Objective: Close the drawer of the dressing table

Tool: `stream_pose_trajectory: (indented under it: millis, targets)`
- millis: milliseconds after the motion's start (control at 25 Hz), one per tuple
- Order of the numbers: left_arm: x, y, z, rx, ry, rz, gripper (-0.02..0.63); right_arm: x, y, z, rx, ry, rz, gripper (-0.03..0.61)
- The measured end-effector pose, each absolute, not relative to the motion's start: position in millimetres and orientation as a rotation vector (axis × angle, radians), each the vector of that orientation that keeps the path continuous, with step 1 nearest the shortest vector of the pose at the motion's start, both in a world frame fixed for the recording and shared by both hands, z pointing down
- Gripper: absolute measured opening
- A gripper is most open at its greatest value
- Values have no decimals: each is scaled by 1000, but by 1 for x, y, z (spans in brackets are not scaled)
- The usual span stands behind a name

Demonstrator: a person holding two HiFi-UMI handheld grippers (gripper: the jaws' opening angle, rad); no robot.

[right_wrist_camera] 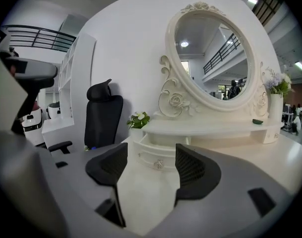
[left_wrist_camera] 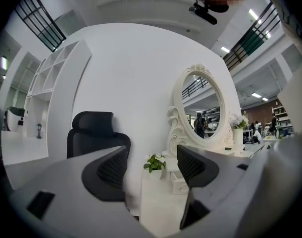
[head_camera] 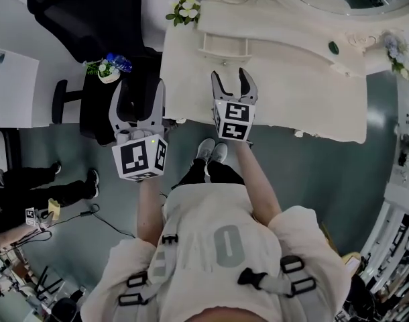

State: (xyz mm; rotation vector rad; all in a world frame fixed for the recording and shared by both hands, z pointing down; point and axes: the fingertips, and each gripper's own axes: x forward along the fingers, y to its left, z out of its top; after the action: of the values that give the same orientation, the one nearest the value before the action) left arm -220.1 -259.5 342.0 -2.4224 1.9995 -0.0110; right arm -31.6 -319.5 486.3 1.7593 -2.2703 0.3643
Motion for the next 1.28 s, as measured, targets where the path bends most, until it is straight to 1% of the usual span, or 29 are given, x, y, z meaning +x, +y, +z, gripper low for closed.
stream_pose_trajectory:
  millis: [360, 600, 760, 1080, 1280]
  targets:
    - [-229, -250, 355, -2393, 2062, -57, 301, -32, -341, 534, 1758, -2191, 534, 267]
    - [-243, -243, 378, -2380, 2153, -126, 301, -29, -358, 561, 1764, -2117, 608, 229]
    - [-248, -241, 389, -2374, 2180, -152, 301, -27, -363, 566, 1778, -2099, 617, 190]
    - [-247, -238, 398, -2368, 2199, -175, 301, -26, -366, 571, 1762, -2099, 611, 170]
    - [-249, -235, 404, -2359, 2215, -194, 301, -25, -370, 573, 1758, -2101, 609, 143]
